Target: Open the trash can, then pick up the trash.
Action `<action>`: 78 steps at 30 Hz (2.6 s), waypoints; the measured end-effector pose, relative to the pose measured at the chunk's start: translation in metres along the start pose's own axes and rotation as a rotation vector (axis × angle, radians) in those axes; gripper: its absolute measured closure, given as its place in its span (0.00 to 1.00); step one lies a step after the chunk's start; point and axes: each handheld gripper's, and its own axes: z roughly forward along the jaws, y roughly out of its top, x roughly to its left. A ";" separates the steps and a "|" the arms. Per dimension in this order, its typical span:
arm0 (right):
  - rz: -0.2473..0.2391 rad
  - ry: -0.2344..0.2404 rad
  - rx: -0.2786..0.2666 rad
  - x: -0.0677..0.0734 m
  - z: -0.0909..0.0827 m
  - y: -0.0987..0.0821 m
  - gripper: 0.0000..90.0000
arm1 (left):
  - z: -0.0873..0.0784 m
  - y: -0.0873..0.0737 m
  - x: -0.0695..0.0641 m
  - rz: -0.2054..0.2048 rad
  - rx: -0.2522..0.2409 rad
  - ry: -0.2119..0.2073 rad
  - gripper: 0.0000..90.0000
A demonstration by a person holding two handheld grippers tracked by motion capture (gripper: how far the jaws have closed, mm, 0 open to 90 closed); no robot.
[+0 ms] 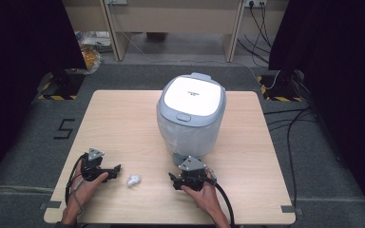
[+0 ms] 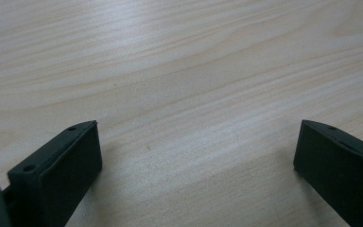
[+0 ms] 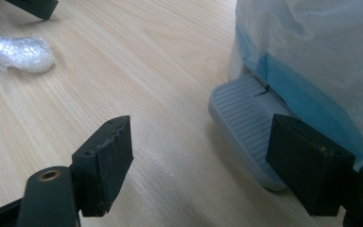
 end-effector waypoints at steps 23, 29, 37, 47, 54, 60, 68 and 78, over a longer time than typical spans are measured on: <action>0.019 0.016 0.052 -0.001 0.007 -0.002 0.26 | 0.000 0.000 0.000 -0.001 0.000 -0.002 0.01; 0.007 0.014 0.053 -0.001 0.007 -0.002 0.26 | -0.005 -0.001 0.001 -0.001 -0.002 -0.002 0.07; -0.005 0.009 0.058 0.000 0.007 -0.002 0.26 | -0.020 0.005 -0.011 -0.006 -0.054 -0.110 0.17; -0.008 0.015 0.056 -0.001 0.007 -0.002 0.26 | -0.033 0.013 -0.035 0.022 -0.099 -0.202 0.17; -0.013 0.011 0.057 -0.001 0.007 -0.002 0.26 | -0.034 0.010 -0.049 0.040 -0.086 -0.238 0.17; -0.015 0.011 0.058 -0.001 0.007 -0.002 0.26 | -0.029 0.002 -0.063 0.064 -0.053 -0.286 0.17; -0.026 0.006 0.062 0.000 0.007 -0.002 0.26 | -0.024 -0.003 -0.073 0.117 -0.031 -0.311 0.28; -0.031 0.005 0.063 0.000 0.007 -0.002 0.26 | -0.020 -0.008 -0.080 0.223 -0.011 -0.280 0.61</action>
